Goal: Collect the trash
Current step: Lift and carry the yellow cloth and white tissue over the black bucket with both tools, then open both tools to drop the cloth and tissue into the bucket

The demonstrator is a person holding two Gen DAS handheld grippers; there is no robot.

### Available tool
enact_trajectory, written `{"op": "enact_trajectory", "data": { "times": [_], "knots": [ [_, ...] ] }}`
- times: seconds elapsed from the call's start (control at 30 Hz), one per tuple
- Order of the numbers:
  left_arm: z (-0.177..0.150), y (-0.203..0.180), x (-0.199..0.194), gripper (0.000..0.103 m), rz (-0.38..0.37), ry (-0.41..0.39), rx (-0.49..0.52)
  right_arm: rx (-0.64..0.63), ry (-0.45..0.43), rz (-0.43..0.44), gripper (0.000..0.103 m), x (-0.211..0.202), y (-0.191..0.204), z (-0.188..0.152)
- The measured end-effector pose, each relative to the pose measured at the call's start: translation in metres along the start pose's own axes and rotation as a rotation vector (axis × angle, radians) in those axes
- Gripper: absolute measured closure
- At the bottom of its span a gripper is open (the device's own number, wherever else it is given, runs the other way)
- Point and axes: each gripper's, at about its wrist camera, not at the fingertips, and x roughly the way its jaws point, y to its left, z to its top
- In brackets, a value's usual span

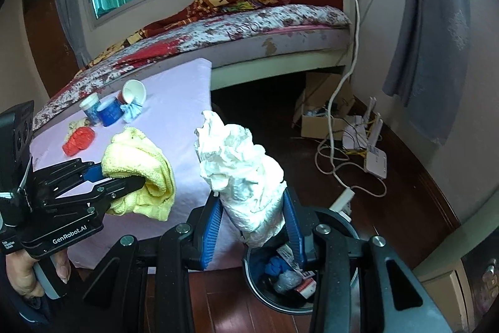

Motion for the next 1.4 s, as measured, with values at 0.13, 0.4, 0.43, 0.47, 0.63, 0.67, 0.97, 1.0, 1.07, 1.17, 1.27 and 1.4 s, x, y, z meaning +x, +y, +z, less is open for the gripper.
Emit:
{"op": "enact_trajectory", "data": {
  "times": [0.13,0.4,0.43,0.47,0.63,0.67,0.97,1.0,1.07,1.17,1.27,1.4],
  "knots": [
    [-0.002,-0.015,0.011,0.066,-0.023,0.019,0.019,0.018,0.022,-0.021,0.062,0.004,-0.019,-0.012],
    [-0.006,-0.040,0.033,0.066,-0.065,0.062,0.051,0.047,0.068,-0.046,0.062,0.012,-0.050,-0.031],
    [-0.006,-0.042,0.037,0.066,-0.068,0.068,0.054,0.050,0.076,-0.049,0.062,0.013,-0.053,-0.034],
    [-0.008,-0.045,0.041,0.066,-0.076,0.077,0.056,0.051,0.083,-0.052,0.062,0.015,-0.056,-0.037],
    [-0.015,-0.058,0.062,0.066,-0.118,0.127,0.074,0.043,0.137,-0.069,0.062,0.030,-0.071,-0.059],
    [-0.017,-0.059,0.067,0.066,-0.128,0.139,0.074,0.040,0.148,-0.072,0.062,0.033,-0.073,-0.063],
    [-0.033,-0.069,0.105,0.066,-0.165,0.224,0.094,0.035,0.249,-0.087,0.062,0.067,-0.094,-0.091],
    [-0.035,-0.069,0.108,0.066,-0.168,0.233,0.094,0.032,0.260,-0.086,0.062,0.072,-0.096,-0.093],
    [-0.038,-0.069,0.115,0.066,-0.178,0.252,0.089,0.028,0.279,-0.079,0.062,0.078,-0.097,-0.096],
    [-0.044,-0.069,0.123,0.066,-0.197,0.276,0.093,-0.008,0.313,-0.079,0.062,0.091,-0.092,-0.100],
    [-0.050,-0.069,0.131,0.066,-0.221,0.305,0.092,-0.035,0.349,-0.070,0.062,0.105,-0.093,-0.108],
    [-0.056,-0.069,0.141,0.066,-0.244,0.337,0.094,-0.038,0.379,-0.040,0.062,0.126,-0.095,-0.115]
  ]
}}
